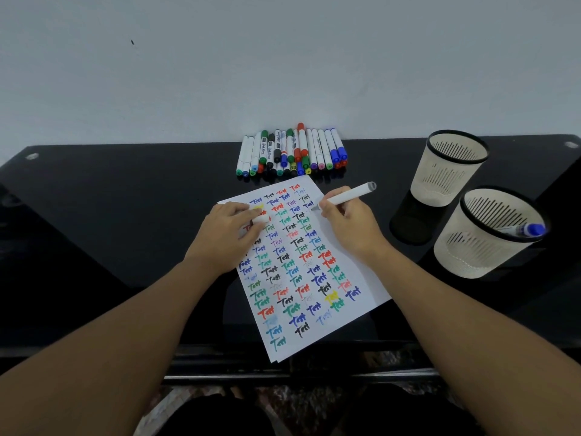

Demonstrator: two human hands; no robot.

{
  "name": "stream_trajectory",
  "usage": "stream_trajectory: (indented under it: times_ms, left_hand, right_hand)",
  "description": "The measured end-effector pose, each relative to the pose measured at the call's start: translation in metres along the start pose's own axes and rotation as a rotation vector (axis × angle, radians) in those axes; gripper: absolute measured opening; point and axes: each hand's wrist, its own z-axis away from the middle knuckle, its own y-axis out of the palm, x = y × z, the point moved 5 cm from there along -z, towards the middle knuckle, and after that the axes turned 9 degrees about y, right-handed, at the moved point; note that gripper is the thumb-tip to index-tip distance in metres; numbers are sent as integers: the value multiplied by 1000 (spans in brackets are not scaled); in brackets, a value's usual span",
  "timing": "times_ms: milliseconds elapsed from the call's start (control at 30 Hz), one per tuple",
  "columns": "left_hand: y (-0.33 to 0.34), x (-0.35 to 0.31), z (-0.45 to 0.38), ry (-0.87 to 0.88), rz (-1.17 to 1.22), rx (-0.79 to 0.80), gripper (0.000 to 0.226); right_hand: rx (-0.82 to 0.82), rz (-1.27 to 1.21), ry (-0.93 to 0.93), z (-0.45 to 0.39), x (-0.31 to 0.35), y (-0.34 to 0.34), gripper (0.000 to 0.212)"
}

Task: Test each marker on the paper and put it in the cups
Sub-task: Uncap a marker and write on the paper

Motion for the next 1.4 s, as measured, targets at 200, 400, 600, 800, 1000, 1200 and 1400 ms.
stream_trajectory:
  times_ms: [200,400,600,800,1000,1200,1400]
  left_hand:
    - [1,1,0,-4,13,-1,44]
    - [1,1,0,-7,6,4,44]
    - [1,2,1,-10,14,3,44]
    - [1,2,0,-7,12,4,45]
    - [1,1,0,-7,7,5,43]
    - [0,0,0,12,-3,7,39]
    - [-3,-3,2,57,-36,-66,33]
  right_hand:
    - [-37,-17,0,1,-1,-2,8]
    - [-21,7,-3,1,1,-2,8]
    - [-35,-17,3,0,1,-2,7]
    - [-29,17,-4,0,1,-1,9]
    - [-34,-33,13,1,0,-2,8]
    - [-69,1,-13,1,2,-3,9]
    - [-130,-300,-27,-1,-2,-12,7]
